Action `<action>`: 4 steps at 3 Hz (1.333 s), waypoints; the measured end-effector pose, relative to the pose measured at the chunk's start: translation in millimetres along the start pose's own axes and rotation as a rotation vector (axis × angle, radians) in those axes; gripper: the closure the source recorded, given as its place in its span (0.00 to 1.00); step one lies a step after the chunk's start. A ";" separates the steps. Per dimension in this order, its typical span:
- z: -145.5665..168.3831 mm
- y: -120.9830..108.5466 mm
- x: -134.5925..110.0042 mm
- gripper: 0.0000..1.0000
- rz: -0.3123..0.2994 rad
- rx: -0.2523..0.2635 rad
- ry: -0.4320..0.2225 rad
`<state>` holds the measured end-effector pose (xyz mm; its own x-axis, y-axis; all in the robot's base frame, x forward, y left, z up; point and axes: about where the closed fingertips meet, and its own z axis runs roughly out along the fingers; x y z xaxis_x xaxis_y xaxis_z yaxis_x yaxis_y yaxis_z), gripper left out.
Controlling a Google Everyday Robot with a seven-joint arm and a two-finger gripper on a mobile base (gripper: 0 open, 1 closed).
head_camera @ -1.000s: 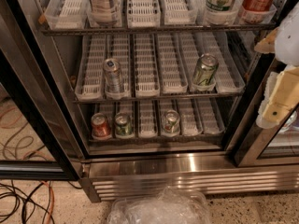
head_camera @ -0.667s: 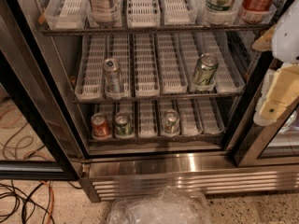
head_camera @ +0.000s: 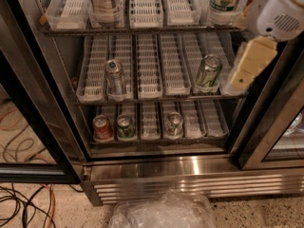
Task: Pick blue plastic bottle from top shelf of fridge
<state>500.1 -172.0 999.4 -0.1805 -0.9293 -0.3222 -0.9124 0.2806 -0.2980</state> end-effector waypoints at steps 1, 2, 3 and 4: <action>11.4 -12.5 -22.5 0.00 0.078 0.008 -0.092; 10.3 -12.0 -44.5 0.00 0.172 0.015 -0.189; -6.6 -5.4 -72.6 0.00 0.198 0.030 -0.291; -6.6 -5.3 -72.7 0.00 0.198 0.030 -0.291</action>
Offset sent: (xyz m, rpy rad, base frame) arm 0.0270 0.0615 0.0209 0.3919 -0.0382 -0.1824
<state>515.7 -107.5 1030.3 -0.2366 -0.7502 -0.6175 -0.8583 0.4592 -0.2290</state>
